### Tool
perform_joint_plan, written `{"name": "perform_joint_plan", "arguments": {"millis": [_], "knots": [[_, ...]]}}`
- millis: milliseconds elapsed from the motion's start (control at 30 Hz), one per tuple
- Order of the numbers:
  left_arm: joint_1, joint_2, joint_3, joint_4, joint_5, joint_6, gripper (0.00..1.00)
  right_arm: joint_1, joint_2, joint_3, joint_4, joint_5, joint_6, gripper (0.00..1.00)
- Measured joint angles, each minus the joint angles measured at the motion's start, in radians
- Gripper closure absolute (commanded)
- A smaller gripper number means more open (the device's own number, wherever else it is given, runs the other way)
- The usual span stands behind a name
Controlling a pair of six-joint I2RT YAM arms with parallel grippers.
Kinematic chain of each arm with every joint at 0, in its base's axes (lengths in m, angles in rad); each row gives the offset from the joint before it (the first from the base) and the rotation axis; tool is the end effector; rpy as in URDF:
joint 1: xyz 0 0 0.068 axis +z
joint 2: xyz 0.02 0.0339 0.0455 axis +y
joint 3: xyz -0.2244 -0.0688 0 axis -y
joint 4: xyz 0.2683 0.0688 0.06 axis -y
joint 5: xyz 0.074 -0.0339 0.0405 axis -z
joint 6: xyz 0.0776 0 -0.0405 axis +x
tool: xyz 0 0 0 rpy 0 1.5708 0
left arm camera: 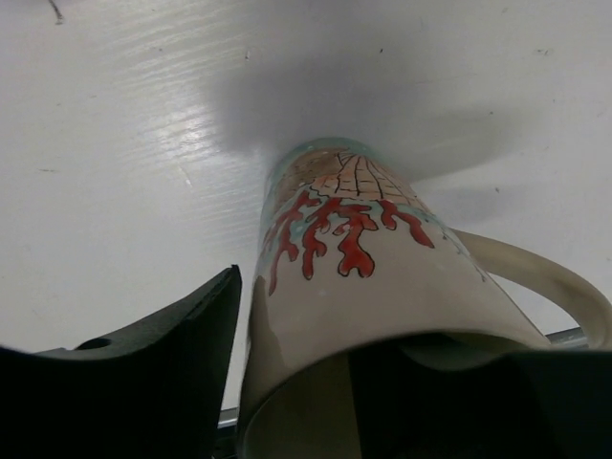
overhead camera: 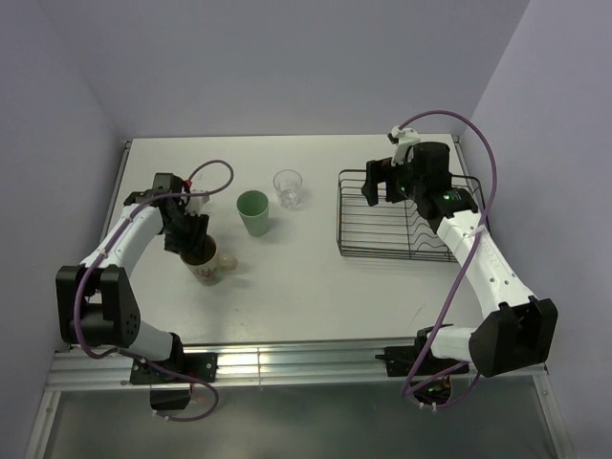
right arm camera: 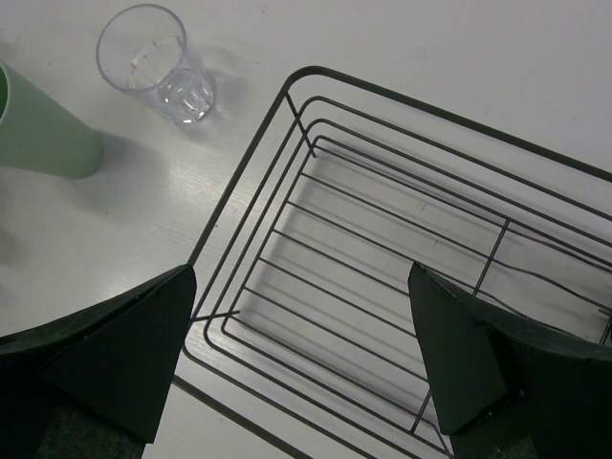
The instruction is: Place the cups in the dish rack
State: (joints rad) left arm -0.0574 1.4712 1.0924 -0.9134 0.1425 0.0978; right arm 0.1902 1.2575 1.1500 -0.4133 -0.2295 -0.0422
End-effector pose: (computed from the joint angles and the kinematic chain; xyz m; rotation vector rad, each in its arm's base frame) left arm 0.3095 -0.0288 0.1483 0.2497 2.8433 -0.1956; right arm 0.3440 0.0842 0.2834 -0.3807 2.0585 0.3295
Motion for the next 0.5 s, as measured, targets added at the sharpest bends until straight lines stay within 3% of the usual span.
{"name": "perform_joint_plan", "arguments": {"millis": [233, 500], "knots": [[0.002, 0.012, -0.044, 0.034, 0.027, 0.011, 0.64, 0.000, 0.003, 0.010, -0.006, 0.000, 0.000, 0.00], [0.003, -0.012, -0.056, 0.060, 0.038, 0.013, 0.99, 0.000, 0.003, 0.011, -0.011, -0.007, 0.001, 0.00]]}}
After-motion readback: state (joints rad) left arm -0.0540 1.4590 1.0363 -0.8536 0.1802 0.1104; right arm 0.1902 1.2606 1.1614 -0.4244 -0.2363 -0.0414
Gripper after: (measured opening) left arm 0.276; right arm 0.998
